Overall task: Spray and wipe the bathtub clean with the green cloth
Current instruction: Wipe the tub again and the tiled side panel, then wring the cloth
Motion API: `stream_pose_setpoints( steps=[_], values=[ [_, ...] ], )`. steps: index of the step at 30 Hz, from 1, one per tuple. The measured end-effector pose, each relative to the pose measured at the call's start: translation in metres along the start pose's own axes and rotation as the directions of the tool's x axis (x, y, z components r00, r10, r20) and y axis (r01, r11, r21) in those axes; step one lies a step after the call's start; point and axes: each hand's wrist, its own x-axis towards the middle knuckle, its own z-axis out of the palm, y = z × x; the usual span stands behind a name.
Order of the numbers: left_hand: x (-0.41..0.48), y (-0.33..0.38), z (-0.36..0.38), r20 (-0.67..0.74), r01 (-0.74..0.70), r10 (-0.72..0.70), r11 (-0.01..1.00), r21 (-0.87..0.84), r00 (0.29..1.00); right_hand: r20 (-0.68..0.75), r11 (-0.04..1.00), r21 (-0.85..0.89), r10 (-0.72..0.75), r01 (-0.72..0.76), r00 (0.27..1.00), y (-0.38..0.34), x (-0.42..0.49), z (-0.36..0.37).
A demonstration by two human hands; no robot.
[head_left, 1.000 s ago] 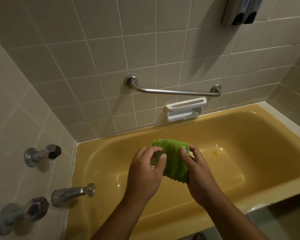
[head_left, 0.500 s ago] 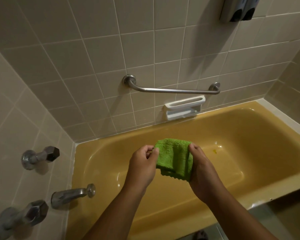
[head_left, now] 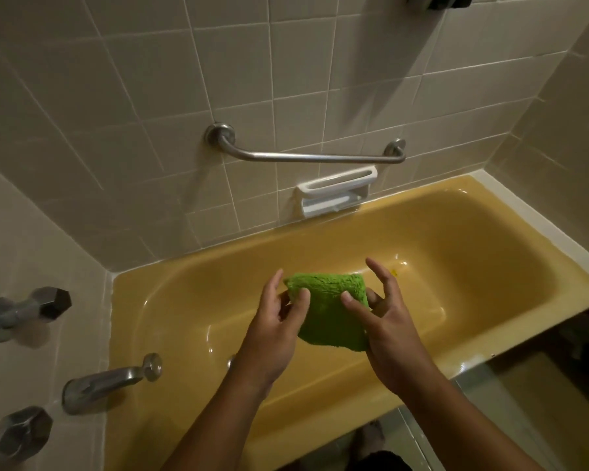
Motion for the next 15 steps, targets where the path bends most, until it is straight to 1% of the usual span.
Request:
stream_pose_setpoints(
  steps=[3,7,9,11,15],
  values=[
    [0.006,-0.007,0.023,0.07,-0.03,0.027,0.999,0.037,0.997,-0.001,1.0,-0.028,-0.003,0.003,1.0,-0.004,-0.004,-0.01],
    [0.011,-0.006,0.05,0.132,-0.068,0.059,0.995,0.068,0.989,-0.065,0.998,-0.067,-0.025,0.021,0.998,-0.01,-0.012,-0.036],
    [0.01,-0.005,0.065,0.16,-0.082,0.063,0.99,0.117,0.985,-0.1,0.994,-0.097,-0.055,0.045,0.993,-0.013,-0.016,-0.052],
    [0.01,-0.006,0.083,0.167,-0.097,0.069,0.981,0.167,0.984,-0.152,0.989,-0.129,-0.093,0.073,0.984,-0.014,-0.019,-0.068],
    [0.013,-0.005,0.131,0.158,-0.098,0.065,0.973,0.209,0.985,-0.284,0.952,-0.282,-0.204,0.122,0.937,-0.02,-0.028,-0.108]
  ],
)
